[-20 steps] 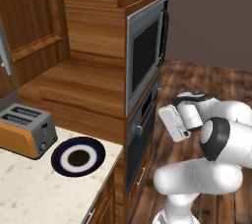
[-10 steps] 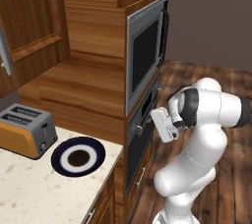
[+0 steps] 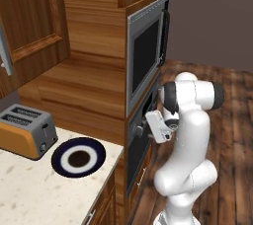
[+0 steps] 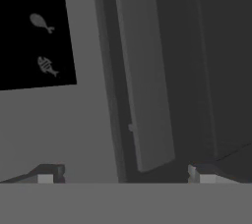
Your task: Take the baked cake out of the oven and place it on the plate for cooling. Then close the oven door.
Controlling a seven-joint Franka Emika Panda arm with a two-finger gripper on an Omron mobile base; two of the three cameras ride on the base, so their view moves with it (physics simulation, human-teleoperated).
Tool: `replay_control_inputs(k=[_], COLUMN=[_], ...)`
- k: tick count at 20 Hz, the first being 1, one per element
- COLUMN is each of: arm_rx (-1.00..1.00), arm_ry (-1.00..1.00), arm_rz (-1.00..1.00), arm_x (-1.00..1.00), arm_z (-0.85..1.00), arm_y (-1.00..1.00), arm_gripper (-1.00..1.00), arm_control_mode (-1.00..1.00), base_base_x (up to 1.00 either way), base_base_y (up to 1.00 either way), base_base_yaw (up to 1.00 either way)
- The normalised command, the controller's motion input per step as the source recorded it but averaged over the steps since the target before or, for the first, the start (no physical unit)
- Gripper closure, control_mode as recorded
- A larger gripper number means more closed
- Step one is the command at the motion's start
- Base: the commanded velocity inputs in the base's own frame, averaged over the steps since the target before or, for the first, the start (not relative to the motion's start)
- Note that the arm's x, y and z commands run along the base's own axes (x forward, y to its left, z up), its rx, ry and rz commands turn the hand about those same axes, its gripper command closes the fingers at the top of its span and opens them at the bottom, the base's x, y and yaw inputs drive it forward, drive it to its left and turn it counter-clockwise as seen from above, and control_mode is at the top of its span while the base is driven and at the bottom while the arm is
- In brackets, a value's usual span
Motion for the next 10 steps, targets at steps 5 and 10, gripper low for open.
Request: replay_control_inputs(k=[5,10], arm_rx=[0.01,0.01], arm_ry=[0.00,0.00], arm_rz=[0.00,0.00], arm_x=[0.51,0.51], arm_z=[-0.36,-0.44], arm_y=[0.00,0.00], arm_gripper=[-1.00,-1.00], arm_control_mode=[-1.00,-1.00], base_base_x=[0.00,0.00], base_base_y=[0.00,0.00], base_base_yaw=[0.00,0.00])
